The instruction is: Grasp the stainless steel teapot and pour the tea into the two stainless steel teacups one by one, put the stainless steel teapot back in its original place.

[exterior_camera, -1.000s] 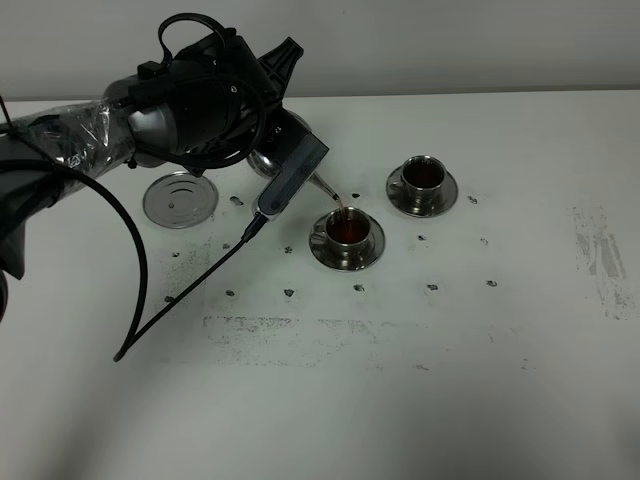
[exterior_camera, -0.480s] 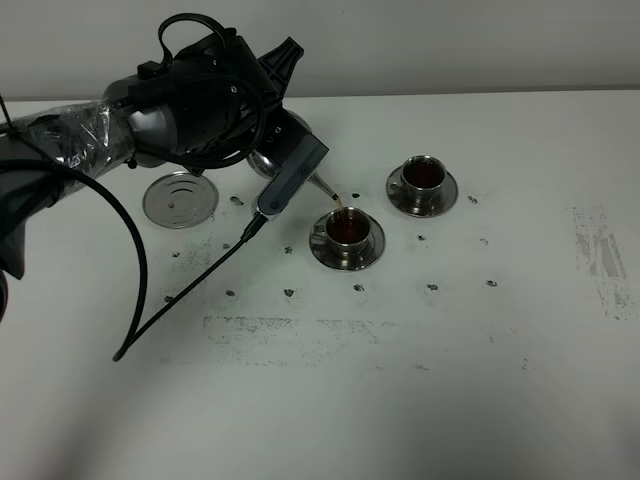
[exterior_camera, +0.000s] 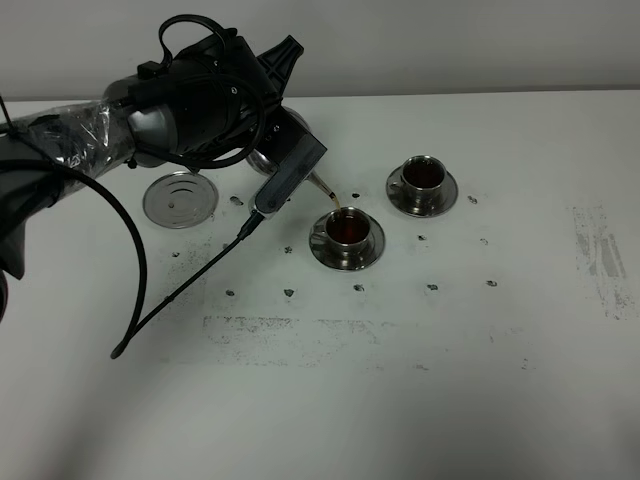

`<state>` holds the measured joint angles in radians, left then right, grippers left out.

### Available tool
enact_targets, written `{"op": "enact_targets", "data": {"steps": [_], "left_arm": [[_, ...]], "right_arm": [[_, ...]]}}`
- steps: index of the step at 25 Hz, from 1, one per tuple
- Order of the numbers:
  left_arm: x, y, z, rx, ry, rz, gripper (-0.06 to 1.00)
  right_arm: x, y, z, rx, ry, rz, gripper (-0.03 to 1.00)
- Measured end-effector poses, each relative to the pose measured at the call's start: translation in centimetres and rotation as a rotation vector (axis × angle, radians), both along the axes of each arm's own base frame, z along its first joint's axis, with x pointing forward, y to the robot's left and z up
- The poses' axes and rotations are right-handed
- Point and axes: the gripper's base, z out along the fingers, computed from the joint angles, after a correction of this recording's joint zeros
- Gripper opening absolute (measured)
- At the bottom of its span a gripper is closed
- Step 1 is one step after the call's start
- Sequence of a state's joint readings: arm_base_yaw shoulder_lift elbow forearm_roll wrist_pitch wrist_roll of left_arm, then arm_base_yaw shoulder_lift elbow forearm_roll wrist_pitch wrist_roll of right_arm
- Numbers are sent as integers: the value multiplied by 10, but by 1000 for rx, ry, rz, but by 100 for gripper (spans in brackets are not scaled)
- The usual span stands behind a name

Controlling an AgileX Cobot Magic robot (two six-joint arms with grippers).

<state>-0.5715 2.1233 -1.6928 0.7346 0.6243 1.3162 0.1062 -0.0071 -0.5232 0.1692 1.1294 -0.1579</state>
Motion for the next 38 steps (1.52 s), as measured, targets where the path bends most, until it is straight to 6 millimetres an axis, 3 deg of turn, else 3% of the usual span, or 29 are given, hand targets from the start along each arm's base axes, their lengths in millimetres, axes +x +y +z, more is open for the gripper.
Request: {"op": "enact_targets", "data": {"steps": [25,34,38], "left_arm": [[0,0,0,-5,3,3,19],[-4,-3,-4,-81,51,47,19],[-5,-1,-5,-149,56,151,19]], "right_arm": [[0,0,0,0,0,0,46],[0,0,0,0,0,0,46],[0,0,0,0,0,0,46]]}}
